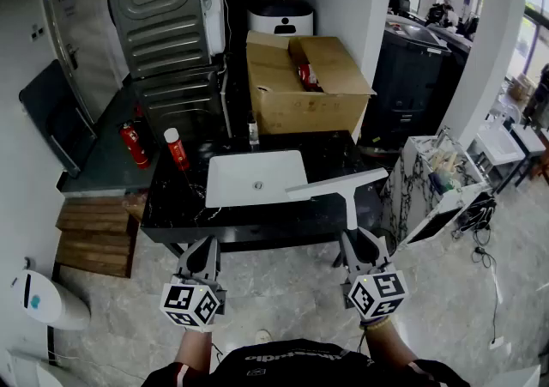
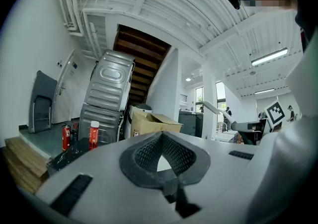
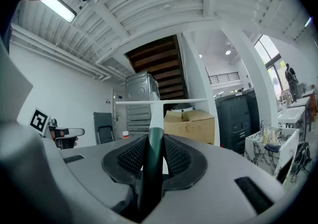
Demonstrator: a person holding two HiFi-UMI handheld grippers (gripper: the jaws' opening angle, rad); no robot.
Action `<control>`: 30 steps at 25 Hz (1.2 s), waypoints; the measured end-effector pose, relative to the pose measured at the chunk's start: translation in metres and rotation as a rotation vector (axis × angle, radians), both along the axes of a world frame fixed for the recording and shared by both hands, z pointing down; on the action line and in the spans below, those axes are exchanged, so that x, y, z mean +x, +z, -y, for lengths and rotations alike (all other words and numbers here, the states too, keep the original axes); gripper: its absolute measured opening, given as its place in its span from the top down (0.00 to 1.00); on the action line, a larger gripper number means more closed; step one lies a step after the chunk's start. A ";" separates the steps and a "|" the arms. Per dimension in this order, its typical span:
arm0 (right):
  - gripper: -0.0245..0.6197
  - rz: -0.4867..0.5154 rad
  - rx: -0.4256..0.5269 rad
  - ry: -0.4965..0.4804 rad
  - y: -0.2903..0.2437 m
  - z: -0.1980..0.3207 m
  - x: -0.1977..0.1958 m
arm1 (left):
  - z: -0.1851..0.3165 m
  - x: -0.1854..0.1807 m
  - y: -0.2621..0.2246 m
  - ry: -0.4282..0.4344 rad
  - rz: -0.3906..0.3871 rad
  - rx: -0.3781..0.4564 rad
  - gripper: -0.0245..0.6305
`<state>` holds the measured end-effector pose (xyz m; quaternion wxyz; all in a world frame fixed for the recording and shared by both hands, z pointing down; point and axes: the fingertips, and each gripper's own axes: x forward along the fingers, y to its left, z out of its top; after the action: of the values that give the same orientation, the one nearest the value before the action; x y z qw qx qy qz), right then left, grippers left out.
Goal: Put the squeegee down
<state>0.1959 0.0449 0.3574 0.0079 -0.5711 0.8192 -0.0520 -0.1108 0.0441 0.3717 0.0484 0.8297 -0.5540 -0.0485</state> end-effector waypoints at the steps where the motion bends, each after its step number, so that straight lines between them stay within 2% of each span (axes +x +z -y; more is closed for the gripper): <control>1: 0.77 -0.001 0.000 -0.001 0.000 0.000 0.001 | 0.000 0.000 0.000 -0.001 0.000 0.001 0.94; 19: 0.77 -0.024 -0.033 -0.032 0.009 0.001 -0.018 | 0.004 -0.012 0.000 0.013 -0.008 0.008 0.94; 30: 0.77 -0.024 -0.073 -0.002 0.027 0.026 -0.060 | 0.030 -0.060 0.020 0.036 -0.018 -0.017 0.94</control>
<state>0.1360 0.0187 0.3842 -0.0227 -0.5707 0.8174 -0.0751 -0.1711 0.0144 0.3913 0.0615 0.8385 -0.5391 -0.0506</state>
